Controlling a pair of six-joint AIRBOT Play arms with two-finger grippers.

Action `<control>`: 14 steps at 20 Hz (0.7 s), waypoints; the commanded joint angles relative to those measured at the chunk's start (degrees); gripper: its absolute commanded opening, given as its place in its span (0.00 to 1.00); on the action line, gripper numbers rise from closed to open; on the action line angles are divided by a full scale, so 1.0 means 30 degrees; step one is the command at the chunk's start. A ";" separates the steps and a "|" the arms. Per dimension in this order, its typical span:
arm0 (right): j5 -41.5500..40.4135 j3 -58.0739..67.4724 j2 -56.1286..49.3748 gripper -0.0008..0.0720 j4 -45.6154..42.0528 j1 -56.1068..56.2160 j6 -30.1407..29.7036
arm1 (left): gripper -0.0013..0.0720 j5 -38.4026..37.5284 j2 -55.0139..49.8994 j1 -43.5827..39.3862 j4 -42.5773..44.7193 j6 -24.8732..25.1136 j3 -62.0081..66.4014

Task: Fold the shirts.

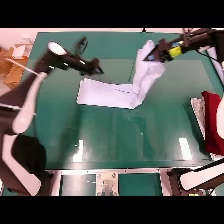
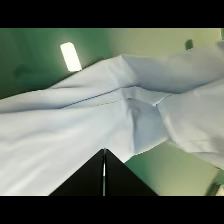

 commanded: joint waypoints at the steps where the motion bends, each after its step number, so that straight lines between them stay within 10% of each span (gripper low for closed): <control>1: -0.5027 -0.0517 -0.0576 0.04 0.0073 0.3475 0.0736 | 0.05 -0.2011 0.2259 0.2914 0.3133 0.0124 -0.0007; 6: -1.4753 -0.0809 -0.5501 0.04 0.0627 1.0156 0.0612 | 0.05 -0.2506 0.3490 0.5399 0.3169 0.0270 -0.0029; 7: -1.7274 -0.0801 -0.6761 0.13 0.1494 1.1460 0.0546 | 0.05 -0.2739 0.3490 0.5625 0.3169 0.0270 -0.0029; 8: -1.8804 -0.0787 -0.7621 0.51 0.1982 1.2422 0.0554 | 0.05 -0.2936 0.3490 0.5756 0.3257 0.0277 -0.0029; 9: -1.8899 -0.0787 -0.8029 0.82 0.1923 1.2896 0.0102 | 0.05 -0.3118 0.3490 0.5829 0.3322 0.0277 -0.0029; 14: -1.2203 -0.0787 -0.5617 0.82 -0.2994 0.9442 0.0517 | 0.05 -0.3424 0.3490 0.5821 0.5187 0.0291 -0.0029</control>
